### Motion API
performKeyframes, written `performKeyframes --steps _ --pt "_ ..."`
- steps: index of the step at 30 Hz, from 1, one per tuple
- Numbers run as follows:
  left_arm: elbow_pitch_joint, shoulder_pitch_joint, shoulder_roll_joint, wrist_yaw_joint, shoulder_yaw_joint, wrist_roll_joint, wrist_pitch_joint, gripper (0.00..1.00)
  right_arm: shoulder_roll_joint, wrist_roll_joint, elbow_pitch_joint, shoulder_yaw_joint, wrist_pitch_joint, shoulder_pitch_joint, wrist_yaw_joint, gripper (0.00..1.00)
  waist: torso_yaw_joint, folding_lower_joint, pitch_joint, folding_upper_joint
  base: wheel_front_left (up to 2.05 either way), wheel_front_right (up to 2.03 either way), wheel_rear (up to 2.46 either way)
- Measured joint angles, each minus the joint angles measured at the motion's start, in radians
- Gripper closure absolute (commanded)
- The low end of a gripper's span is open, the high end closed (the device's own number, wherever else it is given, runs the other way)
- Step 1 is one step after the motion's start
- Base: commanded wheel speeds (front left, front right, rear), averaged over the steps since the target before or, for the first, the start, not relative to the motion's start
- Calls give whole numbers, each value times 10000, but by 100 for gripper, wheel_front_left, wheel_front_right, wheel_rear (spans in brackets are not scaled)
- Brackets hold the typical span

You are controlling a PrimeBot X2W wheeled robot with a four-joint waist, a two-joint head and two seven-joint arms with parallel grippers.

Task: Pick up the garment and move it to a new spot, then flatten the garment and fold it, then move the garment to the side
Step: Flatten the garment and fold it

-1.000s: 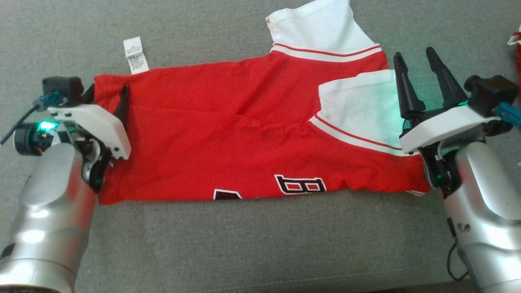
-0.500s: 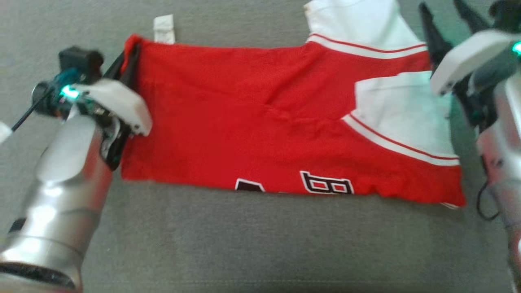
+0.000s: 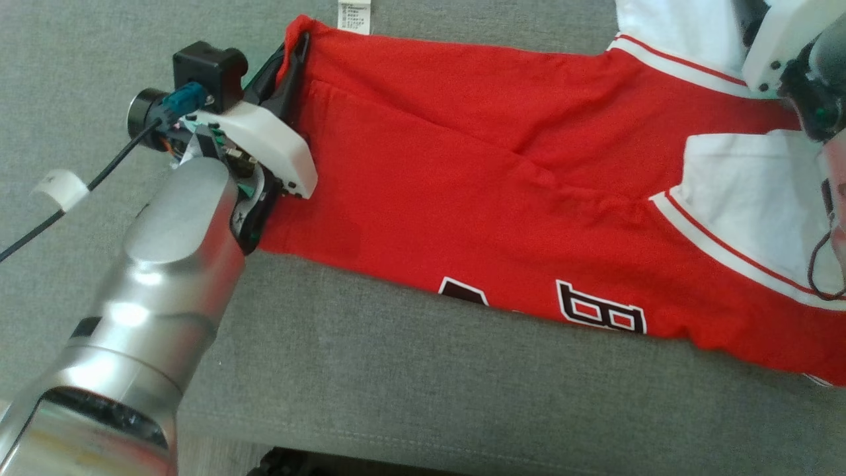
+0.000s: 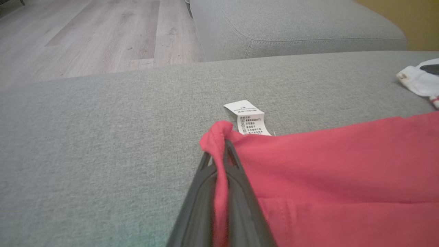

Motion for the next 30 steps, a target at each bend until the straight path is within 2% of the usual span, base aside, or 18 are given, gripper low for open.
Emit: performKeyframes --steps 2,3,4,10,14,18,20,24,29,30 --pt "121 -74 -38 2 -132 -132 -77 100 21 0 186 -40 48 -114 0 52 60 -1 61 0 0 0 0" --pt "165 -91 -46 2 -230 -186 -167 100 19 0 251 -54 46 -216 0 94 76 -2 75 0 0 0 0" --pt "211 -102 -46 0 -299 -249 -255 100 19 -23 316 -42 2 -308 0 100 84 -1 79 0 0 0 0" --pt "564 -461 -40 4 -290 -445 -993 100 -54 -412 336 -244 -1877 -404 0 100 122 -2 40 0 0 0 0" --pt "587 -864 25 109 44 -439 -1315 100 -65 -533 299 -422 -3266 -1023 0 100 75 0 4 0 0 0 0" --pt "291 -755 226 232 418 -272 -1392 100 -33 -558 205 -119 -4126 -1351 0 100 -70 -2 -190 0 0 0 0" --pt "-176 -491 397 278 750 -50 -1394 100 44 -209 96 159 -4506 -1213 0 100 -196 -2 -295 1 0 0 0" --pt "-788 585 685 360 1331 476 -1436 100 29 863 -732 995 -4978 -136 0 100 -540 -2 -531 1 0 0 0" --pt "-970 2094 1076 370 1774 1129 -1436 100 -161 2295 -2021 1973 -5125 2154 0 100 -1094 -3 -823 1 0 0 0" --pt "-970 2094 1076 370 1774 1129 -1436 100 -161 2295 -2021 1973 -5125 2154 0 100 -1094 -3 -823 1 0 0 0"
